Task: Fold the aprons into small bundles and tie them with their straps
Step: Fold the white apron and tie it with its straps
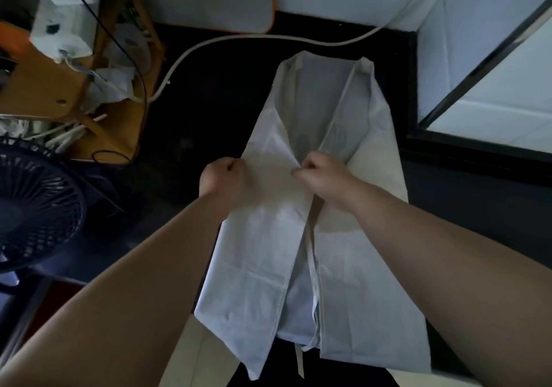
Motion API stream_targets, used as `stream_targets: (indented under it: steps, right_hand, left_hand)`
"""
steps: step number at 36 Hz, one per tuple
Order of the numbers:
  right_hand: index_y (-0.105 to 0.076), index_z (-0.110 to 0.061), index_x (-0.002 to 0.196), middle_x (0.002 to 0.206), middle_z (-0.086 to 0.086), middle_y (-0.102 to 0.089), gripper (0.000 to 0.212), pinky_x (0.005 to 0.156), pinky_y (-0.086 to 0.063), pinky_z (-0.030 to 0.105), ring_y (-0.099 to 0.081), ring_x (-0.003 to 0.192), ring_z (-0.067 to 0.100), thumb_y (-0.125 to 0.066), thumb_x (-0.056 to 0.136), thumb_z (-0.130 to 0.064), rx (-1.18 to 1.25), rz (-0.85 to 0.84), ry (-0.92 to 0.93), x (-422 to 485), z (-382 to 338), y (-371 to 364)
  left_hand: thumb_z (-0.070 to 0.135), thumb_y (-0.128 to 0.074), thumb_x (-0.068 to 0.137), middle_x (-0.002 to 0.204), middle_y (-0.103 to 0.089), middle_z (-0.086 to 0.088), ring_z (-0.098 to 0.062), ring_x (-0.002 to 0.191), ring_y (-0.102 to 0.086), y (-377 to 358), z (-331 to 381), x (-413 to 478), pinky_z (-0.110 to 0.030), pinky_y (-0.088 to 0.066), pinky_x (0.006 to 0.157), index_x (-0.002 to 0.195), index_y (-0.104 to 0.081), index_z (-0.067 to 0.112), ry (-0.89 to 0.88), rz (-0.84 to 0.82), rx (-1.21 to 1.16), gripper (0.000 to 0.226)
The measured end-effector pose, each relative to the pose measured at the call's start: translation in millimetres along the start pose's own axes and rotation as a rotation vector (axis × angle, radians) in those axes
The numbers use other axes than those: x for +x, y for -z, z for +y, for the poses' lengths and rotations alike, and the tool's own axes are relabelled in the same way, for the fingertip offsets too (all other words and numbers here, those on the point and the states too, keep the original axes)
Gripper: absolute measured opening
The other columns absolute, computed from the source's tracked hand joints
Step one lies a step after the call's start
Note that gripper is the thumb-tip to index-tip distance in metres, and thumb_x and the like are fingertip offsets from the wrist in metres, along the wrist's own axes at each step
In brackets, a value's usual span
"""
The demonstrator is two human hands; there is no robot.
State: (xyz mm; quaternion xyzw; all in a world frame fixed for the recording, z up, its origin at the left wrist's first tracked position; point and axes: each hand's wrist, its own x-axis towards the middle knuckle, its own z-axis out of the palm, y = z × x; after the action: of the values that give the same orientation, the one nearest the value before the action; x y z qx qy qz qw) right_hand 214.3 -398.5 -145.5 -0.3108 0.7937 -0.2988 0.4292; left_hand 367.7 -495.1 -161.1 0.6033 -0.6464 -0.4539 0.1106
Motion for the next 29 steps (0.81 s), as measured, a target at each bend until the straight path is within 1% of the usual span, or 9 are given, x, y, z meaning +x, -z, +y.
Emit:
stream_targets:
  steps: [3,6,9,13,16,19,22,26,29]
  right_hand:
    - [-0.041,-0.018,0.064,0.066,0.004,-0.044,0.032,0.063,-0.034,0.031,-0.045,0.064,0.021,-0.062,0.086,-0.008,0.428,0.003,-0.111,4,-8,-7]
    - [-0.045,-0.018,0.076,0.066,0.004,-0.046,0.025,0.047,-0.033,0.023,-0.045,0.053,0.016,-0.058,0.086,0.001,0.52,-0.111,-0.159,6,-17,-11]
    - [-0.056,-0.014,0.092,0.061,0.002,-0.045,0.018,0.034,-0.025,0.015,-0.039,0.044,0.009,-0.061,0.083,0.001,0.254,-0.211,-0.167,5,-21,1]
    - [-0.058,-0.007,0.07,0.055,0.009,-0.045,0.014,0.04,-0.027,0.02,-0.037,0.044,0.019,-0.068,0.079,-0.011,-0.407,-0.35,-0.219,1,-24,31]
    - [-0.063,-0.004,0.079,0.064,0.011,-0.052,0.011,0.044,-0.033,0.021,-0.046,0.051,0.022,-0.064,0.081,-0.015,-0.645,-0.177,-0.227,1,-24,58]
    - [-0.061,-0.005,0.098,0.091,0.016,-0.059,0.014,0.057,-0.041,0.024,-0.061,0.085,0.031,-0.053,0.091,-0.013,-0.495,0.363,-0.192,3,-14,88]
    - [-0.05,-0.009,0.125,0.127,0.016,-0.052,0.033,0.09,-0.041,0.038,-0.048,0.117,0.036,-0.047,0.091,-0.008,-0.329,0.821,-0.203,-8,-4,105]
    - [-0.024,-0.025,0.145,0.152,0.014,-0.016,0.075,0.106,-0.024,0.046,-0.025,0.133,0.036,-0.063,0.082,-0.015,-0.571,0.688,-0.289,-18,-1,93]
    - [-0.03,-0.024,0.144,0.153,0.013,-0.016,0.069,0.108,-0.023,0.047,-0.024,0.136,0.035,-0.06,0.082,-0.014,-0.673,0.5,-0.262,-12,-9,78]
  left_hand:
    - [0.03,-0.047,0.1,0.076,-0.055,0.004,-0.017,0.07,-0.052,4,-7,4,-0.028,-0.045,0.067,0.086,-0.06,0.024,0.058,-0.008,-0.072,0.02]
    - [0.027,-0.043,0.101,0.074,-0.054,0.002,-0.014,0.063,-0.05,4,-10,4,-0.025,-0.04,0.057,0.098,-0.061,0.02,0.05,0.021,-0.027,0.019]
    - [0.023,-0.041,0.1,0.074,-0.056,-0.002,-0.018,0.062,-0.051,2,-8,5,-0.025,-0.039,0.053,0.105,-0.062,0.014,0.08,0.095,-0.043,0.024]
    - [0.021,-0.037,0.1,0.097,-0.064,-0.013,-0.029,0.083,-0.061,-1,-7,8,-0.033,-0.047,0.067,0.114,-0.062,0.009,0.121,0.155,0.02,0.03]
    - [0.019,-0.035,0.101,0.108,-0.063,-0.019,-0.037,0.101,-0.059,-1,-5,10,-0.034,-0.044,0.076,0.114,-0.06,0.004,0.091,0.187,0.153,0.031]
    - [0.016,-0.036,0.1,0.115,-0.06,-0.021,-0.038,0.108,-0.056,1,-1,10,-0.035,-0.042,0.079,0.117,-0.057,0.003,0.088,0.164,0.267,0.029]
    - [0.011,-0.043,0.096,0.134,-0.046,-0.02,-0.038,0.123,-0.044,-1,5,6,-0.043,-0.041,0.096,0.13,-0.046,0.005,0.113,0.155,0.372,0.035]
    - [0.008,-0.049,0.09,0.147,-0.026,-0.012,-0.036,0.13,-0.027,-3,19,-2,-0.043,-0.032,0.103,0.14,-0.036,0.017,-0.107,0.141,0.46,0.052]
    - [0.01,-0.049,0.09,0.152,-0.024,-0.003,-0.03,0.135,-0.024,-5,33,1,-0.042,-0.029,0.106,0.139,-0.042,0.025,-0.376,0.017,0.529,0.052]
